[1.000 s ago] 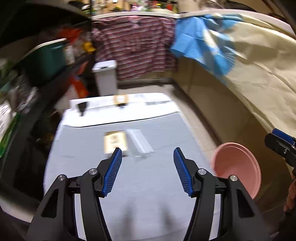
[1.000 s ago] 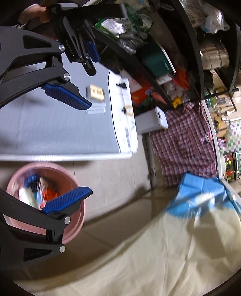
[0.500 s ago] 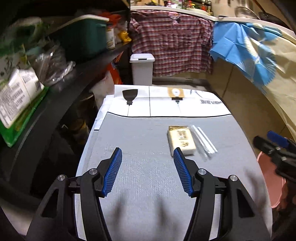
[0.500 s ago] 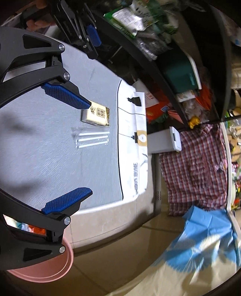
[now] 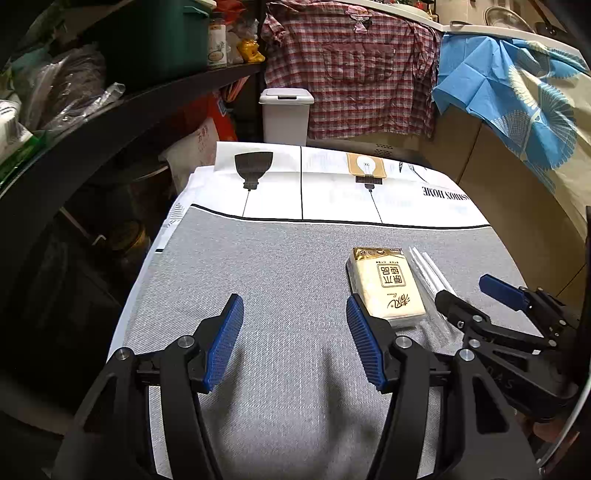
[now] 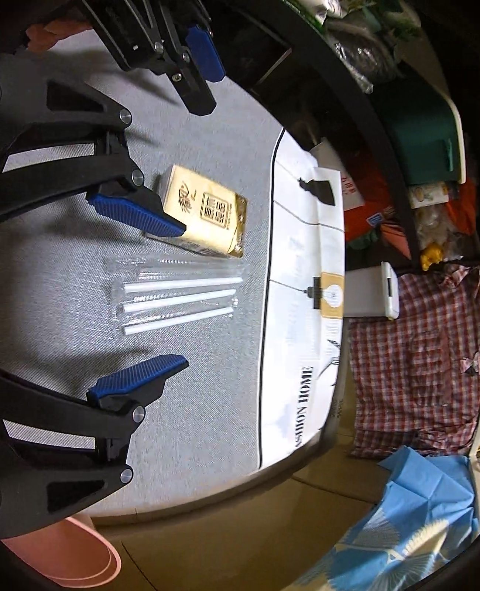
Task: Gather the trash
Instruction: 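Grasp the clear straws with the right tool while the left tool grasps the tissue pack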
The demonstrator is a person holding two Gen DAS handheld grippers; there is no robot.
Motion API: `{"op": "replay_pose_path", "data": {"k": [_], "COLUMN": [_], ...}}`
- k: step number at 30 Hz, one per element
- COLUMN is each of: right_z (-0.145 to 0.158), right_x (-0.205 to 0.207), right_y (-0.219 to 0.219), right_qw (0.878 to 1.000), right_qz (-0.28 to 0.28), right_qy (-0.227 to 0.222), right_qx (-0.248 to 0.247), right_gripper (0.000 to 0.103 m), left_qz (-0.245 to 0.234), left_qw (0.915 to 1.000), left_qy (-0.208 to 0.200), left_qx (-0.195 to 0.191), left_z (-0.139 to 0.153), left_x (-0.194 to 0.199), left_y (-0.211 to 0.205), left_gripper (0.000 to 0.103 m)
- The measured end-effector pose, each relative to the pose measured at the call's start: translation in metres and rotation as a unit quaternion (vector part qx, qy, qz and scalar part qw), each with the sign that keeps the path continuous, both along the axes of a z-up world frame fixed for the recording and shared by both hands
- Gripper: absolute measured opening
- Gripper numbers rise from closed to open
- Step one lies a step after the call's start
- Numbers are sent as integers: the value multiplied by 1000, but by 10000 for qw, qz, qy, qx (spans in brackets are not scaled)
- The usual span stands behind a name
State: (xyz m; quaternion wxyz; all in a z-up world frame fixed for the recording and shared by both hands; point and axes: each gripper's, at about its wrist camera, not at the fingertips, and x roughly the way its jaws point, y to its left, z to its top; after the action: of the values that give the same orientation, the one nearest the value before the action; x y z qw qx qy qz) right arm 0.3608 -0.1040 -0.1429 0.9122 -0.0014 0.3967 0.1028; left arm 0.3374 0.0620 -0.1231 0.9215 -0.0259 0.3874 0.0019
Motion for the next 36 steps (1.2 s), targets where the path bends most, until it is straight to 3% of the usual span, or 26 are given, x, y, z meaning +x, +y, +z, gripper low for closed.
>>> {"op": "replay_pose_path", "data": {"k": [13, 16, 18, 19, 21, 27, 36], "right_z": [-19, -20, -21, -21, -20, -5, 2], "right_x": [12, 13, 14, 14, 13, 0, -2], "right_y": [-1, -2, -3, -3, -4, -14, -51], "right_qw": [9993, 9992, 9990, 9989, 9989, 9993, 9973], "right_qz": [-16, -21, -16, 5, 23, -185, -540], "right_qy": [306, 342, 358, 359, 335, -144, -95], "right_qx": [193, 227, 267, 302, 332, 299, 482], "right_gripper": [51, 41, 27, 15, 7, 6, 6], "left_qz": [28, 3, -13, -23, -36, -180, -379], "left_qw": [9999, 9999, 9999, 9999, 9999, 9995, 9979], "left_qy": [105, 106, 94, 89, 79, 0, -62], "left_qx": [-57, -72, -72, -85, -112, -256, -515], "left_z": [-10, -11, -11, -11, -12, -11, -18], "left_x": [8, 9, 10, 11, 11, 16, 33], "left_y": [4, 3, 1, 0, -3, -17, -57], "left_gripper": [57, 57, 57, 57, 57, 57, 57]}}
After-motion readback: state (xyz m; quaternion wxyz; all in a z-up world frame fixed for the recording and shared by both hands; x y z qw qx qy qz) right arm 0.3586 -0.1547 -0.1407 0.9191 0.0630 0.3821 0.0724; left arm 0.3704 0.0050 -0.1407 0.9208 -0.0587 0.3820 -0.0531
